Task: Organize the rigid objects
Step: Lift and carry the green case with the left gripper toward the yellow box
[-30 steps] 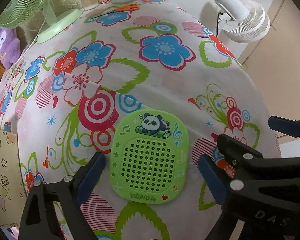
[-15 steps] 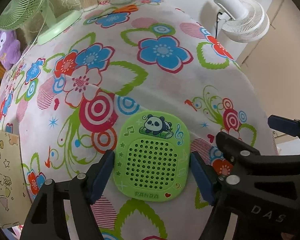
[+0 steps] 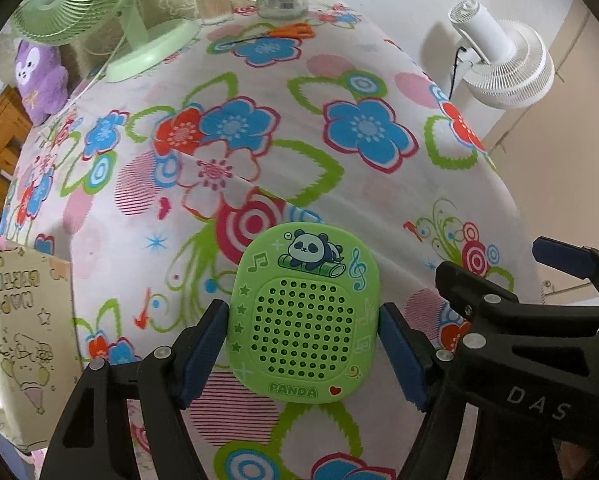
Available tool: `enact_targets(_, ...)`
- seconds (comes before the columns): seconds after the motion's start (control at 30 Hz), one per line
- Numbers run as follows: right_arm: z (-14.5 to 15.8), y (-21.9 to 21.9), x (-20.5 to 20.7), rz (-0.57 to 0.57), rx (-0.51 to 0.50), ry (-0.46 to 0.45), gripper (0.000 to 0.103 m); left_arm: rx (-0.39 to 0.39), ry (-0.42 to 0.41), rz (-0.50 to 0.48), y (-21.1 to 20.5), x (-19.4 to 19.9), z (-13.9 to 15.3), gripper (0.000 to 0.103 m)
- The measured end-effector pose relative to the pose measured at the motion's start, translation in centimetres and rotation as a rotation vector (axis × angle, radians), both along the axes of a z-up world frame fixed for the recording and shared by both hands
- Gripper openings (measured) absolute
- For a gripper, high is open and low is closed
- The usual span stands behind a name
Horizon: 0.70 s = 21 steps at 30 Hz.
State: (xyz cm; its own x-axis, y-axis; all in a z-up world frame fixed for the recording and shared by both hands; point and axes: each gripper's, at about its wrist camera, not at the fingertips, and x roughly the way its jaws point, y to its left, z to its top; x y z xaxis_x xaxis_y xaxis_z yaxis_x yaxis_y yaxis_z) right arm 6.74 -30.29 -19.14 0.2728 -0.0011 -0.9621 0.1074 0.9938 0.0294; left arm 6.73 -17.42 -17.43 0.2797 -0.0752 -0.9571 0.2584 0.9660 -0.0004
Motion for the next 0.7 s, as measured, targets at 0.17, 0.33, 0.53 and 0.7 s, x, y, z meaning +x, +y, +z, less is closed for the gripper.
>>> enact_targets(0.17,0.9,1.0,0.2,0.015,0.004,-0.020,0.097,-0.013,0.003,0.015,1.0,0.3,0.6,0.077)
enact_targets(0.33,1.2,2.1,0.1,0.009,0.010,-0.018,0.098,-0.022,0.011,0.015,1.9,0.2,1.0,0.077)
enact_targets(0.53,2.0,3.6,-0.1,0.005,0.010,-0.025,0.098,-0.022,0.003,0.012,3.0,-0.2,2.1,0.077)
enact_targets(0.7,3.2,4.7,-0.4,-0.010,0.000,-0.034,0.098,-0.027,-0.007,0.004,4.1,-0.3,3.2,0.077)
